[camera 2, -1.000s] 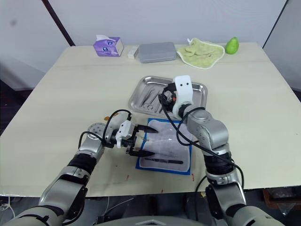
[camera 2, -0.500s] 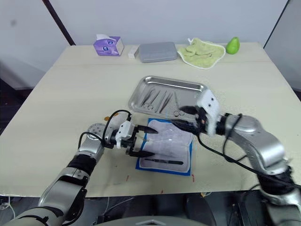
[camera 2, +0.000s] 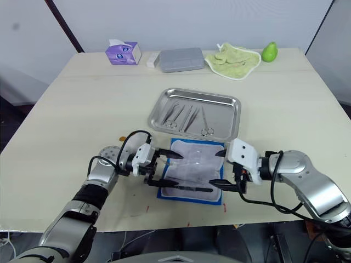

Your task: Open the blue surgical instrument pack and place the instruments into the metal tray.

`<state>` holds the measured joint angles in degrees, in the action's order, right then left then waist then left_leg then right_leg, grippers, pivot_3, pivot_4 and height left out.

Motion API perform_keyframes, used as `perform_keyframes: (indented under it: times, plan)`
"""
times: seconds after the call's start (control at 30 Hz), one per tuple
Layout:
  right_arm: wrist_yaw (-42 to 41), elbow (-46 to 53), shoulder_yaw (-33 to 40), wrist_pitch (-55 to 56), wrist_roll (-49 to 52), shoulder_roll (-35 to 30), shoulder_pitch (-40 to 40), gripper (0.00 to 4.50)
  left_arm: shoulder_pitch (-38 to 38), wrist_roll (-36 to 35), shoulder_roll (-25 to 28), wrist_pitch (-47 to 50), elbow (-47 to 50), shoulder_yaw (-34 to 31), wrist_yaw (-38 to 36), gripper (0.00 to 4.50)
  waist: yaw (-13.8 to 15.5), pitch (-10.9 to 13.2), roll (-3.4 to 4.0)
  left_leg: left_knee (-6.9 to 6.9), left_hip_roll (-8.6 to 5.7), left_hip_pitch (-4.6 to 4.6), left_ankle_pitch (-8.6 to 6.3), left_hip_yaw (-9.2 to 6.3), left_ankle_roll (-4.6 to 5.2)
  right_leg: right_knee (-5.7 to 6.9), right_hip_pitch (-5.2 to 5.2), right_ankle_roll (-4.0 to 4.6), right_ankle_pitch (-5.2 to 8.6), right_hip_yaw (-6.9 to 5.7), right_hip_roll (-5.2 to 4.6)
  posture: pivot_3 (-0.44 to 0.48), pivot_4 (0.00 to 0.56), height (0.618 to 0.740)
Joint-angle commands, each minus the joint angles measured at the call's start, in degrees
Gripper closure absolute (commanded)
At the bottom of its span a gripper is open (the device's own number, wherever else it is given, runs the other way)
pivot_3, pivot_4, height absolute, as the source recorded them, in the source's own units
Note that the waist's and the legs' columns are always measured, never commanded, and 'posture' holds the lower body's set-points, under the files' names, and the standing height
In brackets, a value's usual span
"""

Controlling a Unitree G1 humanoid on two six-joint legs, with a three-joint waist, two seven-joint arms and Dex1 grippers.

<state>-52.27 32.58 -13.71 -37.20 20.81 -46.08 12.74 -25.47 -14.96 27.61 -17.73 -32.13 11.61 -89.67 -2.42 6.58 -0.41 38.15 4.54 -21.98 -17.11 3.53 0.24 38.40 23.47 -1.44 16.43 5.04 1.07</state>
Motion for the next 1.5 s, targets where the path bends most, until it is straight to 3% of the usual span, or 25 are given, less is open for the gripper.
perform_keyframes:
  times: [0.03, 0.13, 0.2, 0.23, 0.27, 0.83, 1.1, 1.5]
  plan:
    - [1.5, 0.8, -1.3, 0.8, -2.0, 1.0, 0.6, 0.08, 3.6, 2.0, 0.6, 2.6, -1.2, 2.4, -1.4, 0.00, 0.0, 0.0, -0.03, 0.00, 0.00, 0.01, 0.00, 0.00, 0.00, 0.00, 0.00, 0.00, 0.00, 0.00, 0.00, 0.000, 0.150, 0.740]
    - [1.9, 0.4, -2.8, 1.1, -3.2, 2.0, 0.5, 0.08, 3.7, 2.1, 0.7, 2.9, -0.6, 2.4, -1.3, 0.00, 0.1, 0.0, -0.04, 0.01, 0.00, 0.01, 0.00, 0.00, 0.00, 0.00, 0.00, 0.00, 0.00, 0.00, 0.00, 0.000, 0.150, 0.740]
    - [2.3, 0.1, -4.2, 1.5, -4.2, 2.9, 0.3, 0.87, 3.8, 2.2, 0.8, 3.2, -0.3, 2.4, -1.2, 0.00, 0.1, 0.0, -0.04, 0.01, 0.00, 0.01, 0.00, 0.00, 0.00, 0.00, 0.00, 0.00, 0.00, -0.01, 0.00, 0.000, 0.150, 0.740]
    - [2.4, 0.1, -4.7, 1.6, -4.6, 3.3, 0.2, 1.46, 3.8, 2.2, 0.8, 3.3, -0.1, 2.3, -1.1, 0.00, 0.1, 0.0, -0.04, 0.01, 0.00, 0.01, 0.00, -0.01, 0.00, 0.00, 0.00, 0.00, 0.00, -0.01, 0.01, 0.000, 0.150, 0.740]
    - [2.9, -0.1, -5.4, 1.9, -5.4, 3.8, 0.2, 1.72, 3.9, 2.2, 0.8, 3.4, 0.1, 2.3, -1.1, 0.00, 0.1, 0.0, -0.04, 0.01, -0.01, 0.01, 0.00, 0.00, 0.00, 0.01, 0.00, 0.00, 0.00, -0.01, 0.00, 0.000, 0.150, 0.740]
    - [4.6, -2.7, -10.9, 4.1, -12.8, 7.5, 0.2, 1.72, 1.0, 3.3, 0.3, -1.6, -9.1, 1.9, -1.4, 0.00, 0.0, 0.0, -0.02, 0.21, -0.04, 0.28, 0.02, 0.00, 0.01, 0.49, -0.04, 0.01, 0.00, 0.11, 0.08, 0.000, 0.150, 0.740]
    - [5.5, -2.9, -9.5, 2.2, -12.2, 10.5, 0.4, 1.72, 1.1, 3.2, 0.2, -2.2, -9.5, 2.0, -1.6, 0.00, 0.1, -0.1, 0.10, 0.21, -0.04, 0.28, 0.02, 0.00, 0.00, 0.51, -0.04, 0.02, -0.01, 0.11, 0.08, 0.000, 0.150, 0.740]
    - [4.0, -4.4, -11.7, 4.4, -15.9, 8.9, 0.6, 1.72, 1.9, 2.9, 0.4, -1.9, -7.9, 2.0, -1.4, 0.00, 0.1, -0.1, 0.14, 0.21, -0.04, 0.28, 0.02, 0.01, 0.00, 0.51, -0.04, 0.02, -0.01, 0.12, 0.08, 0.000, 0.150, 0.740]
